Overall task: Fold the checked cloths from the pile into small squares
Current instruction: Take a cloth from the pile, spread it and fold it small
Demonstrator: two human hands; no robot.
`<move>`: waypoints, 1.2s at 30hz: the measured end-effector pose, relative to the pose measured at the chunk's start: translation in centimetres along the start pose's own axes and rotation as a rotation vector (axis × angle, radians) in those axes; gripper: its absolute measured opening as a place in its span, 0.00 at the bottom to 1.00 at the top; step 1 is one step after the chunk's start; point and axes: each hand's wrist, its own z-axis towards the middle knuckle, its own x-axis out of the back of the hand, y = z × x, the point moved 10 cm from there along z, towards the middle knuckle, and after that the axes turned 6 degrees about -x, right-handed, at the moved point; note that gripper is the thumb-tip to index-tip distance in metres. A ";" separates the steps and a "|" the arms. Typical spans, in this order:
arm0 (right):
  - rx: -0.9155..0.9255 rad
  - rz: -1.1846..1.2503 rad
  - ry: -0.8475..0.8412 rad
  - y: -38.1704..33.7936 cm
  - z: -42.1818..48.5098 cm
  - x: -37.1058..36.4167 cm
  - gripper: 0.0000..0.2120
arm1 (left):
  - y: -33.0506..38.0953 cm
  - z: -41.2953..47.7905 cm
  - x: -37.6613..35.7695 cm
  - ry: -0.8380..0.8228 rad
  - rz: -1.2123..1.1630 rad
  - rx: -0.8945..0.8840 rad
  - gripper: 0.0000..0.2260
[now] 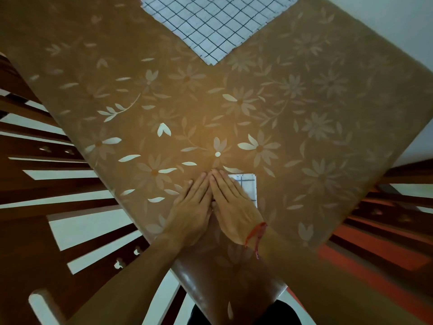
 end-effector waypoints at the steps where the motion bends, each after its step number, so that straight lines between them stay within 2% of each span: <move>1: 0.002 -0.007 -0.009 0.0 0.0 -0.1 0.26 | -0.1 0.0 0.0 0.001 0.001 0.002 0.23; 6: -0.014 -0.118 -0.035 1.2 -0.3 -0.3 0.27 | -0.1 0.1 0.0 -0.016 0.028 0.006 0.24; 12: -0.070 -0.110 -0.088 2.3 -0.5 -0.4 0.29 | -0.1 0.0 -0.1 -0.056 0.024 0.023 0.25; 18: -0.108 -0.192 -0.166 7.2 -3.4 0.7 0.32 | 0.1 0.1 0.2 -0.063 0.030 0.030 0.24; 24: -0.124 -0.176 -0.179 7.0 -3.2 0.9 0.32 | 0.2 0.2 0.4 -0.081 0.007 0.048 0.24; 29: -0.176 -0.118 -0.168 6.6 -2.6 1.6 0.32 | 0.3 0.8 1.7 -0.044 -0.111 0.077 0.23; 34: -0.187 -0.057 -0.086 6.2 -1.5 3.2 0.30 | -0.1 1.9 3.7 0.019 -0.206 0.101 0.22; 36: -0.189 -0.032 -0.069 6.2 -1.0 3.8 0.31 | -0.2 2.4 4.1 0.028 -0.226 0.110 0.24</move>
